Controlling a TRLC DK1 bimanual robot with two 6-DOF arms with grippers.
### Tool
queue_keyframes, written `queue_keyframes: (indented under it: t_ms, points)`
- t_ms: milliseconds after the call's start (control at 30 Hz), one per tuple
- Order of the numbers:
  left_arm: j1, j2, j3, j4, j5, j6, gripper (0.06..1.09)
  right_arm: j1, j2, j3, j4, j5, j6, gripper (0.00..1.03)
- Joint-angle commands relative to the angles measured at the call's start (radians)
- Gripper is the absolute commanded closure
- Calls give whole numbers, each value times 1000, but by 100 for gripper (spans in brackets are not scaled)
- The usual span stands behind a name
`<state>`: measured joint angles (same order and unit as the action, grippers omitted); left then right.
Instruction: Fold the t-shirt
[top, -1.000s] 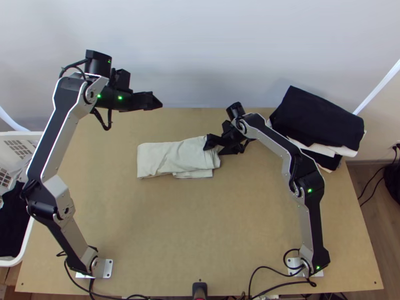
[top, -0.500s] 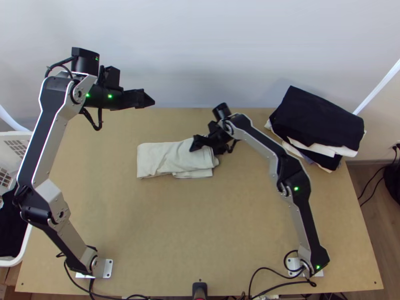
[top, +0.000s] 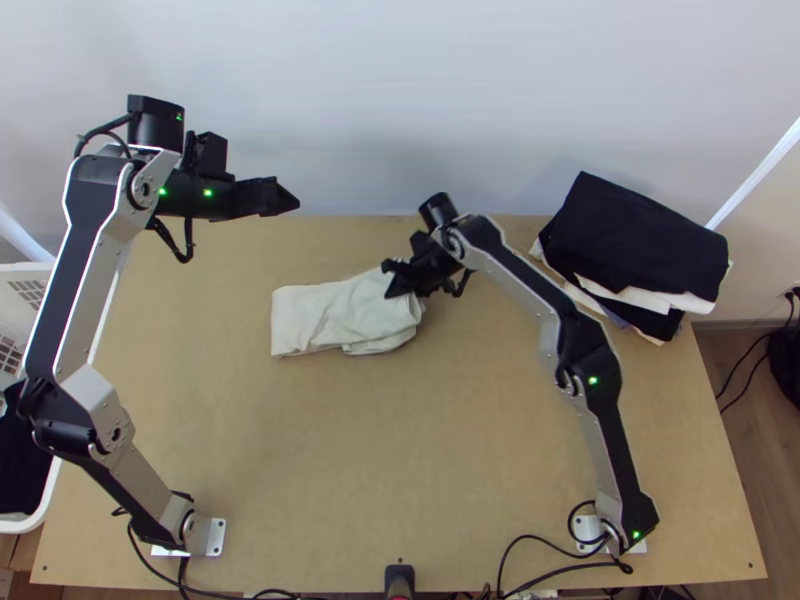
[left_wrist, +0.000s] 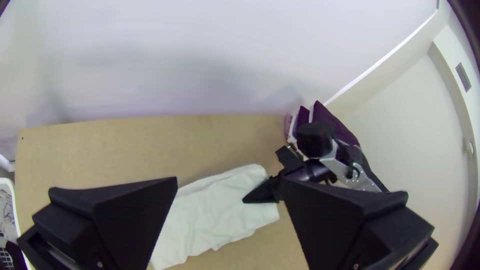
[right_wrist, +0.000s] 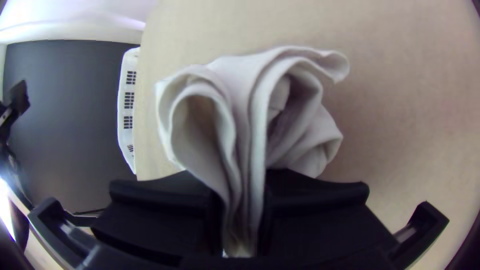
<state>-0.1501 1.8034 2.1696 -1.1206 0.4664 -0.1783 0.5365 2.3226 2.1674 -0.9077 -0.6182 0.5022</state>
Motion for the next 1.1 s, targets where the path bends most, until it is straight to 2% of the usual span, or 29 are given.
queue_keyframes:
  t_ms: [0,200,400,600,833,1067]
  points:
    - [7,-53,-28,-10,2,14,9,-43,-170,48,-5,-11,32,100]
    - [23,-87,-63,-10,2,17,9,-129,-295,104,-2,-57,47,100]
    - [24,-115,-82,-10,2,23,9,-268,-373,135,52,-81,56,100]
    - [27,-130,-91,-10,2,25,9,-418,-407,161,139,-184,85,100]
    - [32,-147,-111,-10,2,28,9,-589,-427,163,257,-296,194,100]
    - [38,-157,-117,-10,2,33,9,-721,-427,175,288,-377,240,100]
